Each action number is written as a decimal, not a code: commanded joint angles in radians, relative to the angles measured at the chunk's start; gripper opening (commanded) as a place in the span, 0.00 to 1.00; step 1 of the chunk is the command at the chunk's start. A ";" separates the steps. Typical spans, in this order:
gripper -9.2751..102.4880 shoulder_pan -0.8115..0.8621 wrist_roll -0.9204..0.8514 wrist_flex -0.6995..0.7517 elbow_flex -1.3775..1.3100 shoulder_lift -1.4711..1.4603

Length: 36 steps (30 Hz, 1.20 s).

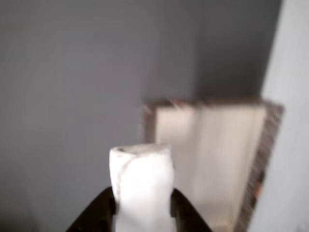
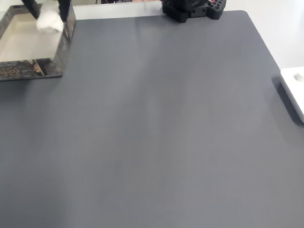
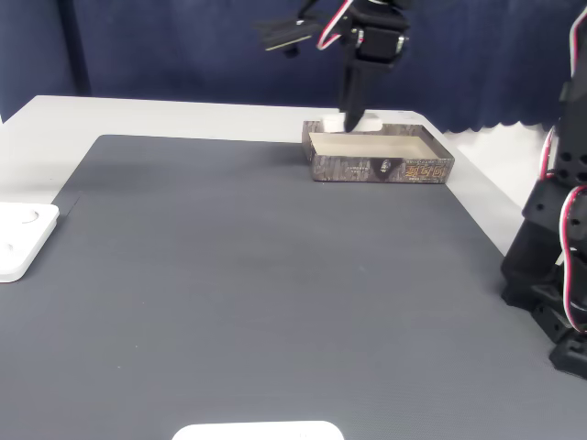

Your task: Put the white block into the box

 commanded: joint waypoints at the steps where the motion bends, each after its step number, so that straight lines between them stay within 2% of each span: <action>1: 0.07 0.104 0.095 -0.083 0.031 0.106; 11: 0.07 0.147 0.127 -0.316 0.190 0.135; 21: 0.07 0.166 0.114 -0.414 0.219 0.114; 36: 0.07 0.163 0.117 -0.419 0.063 -0.124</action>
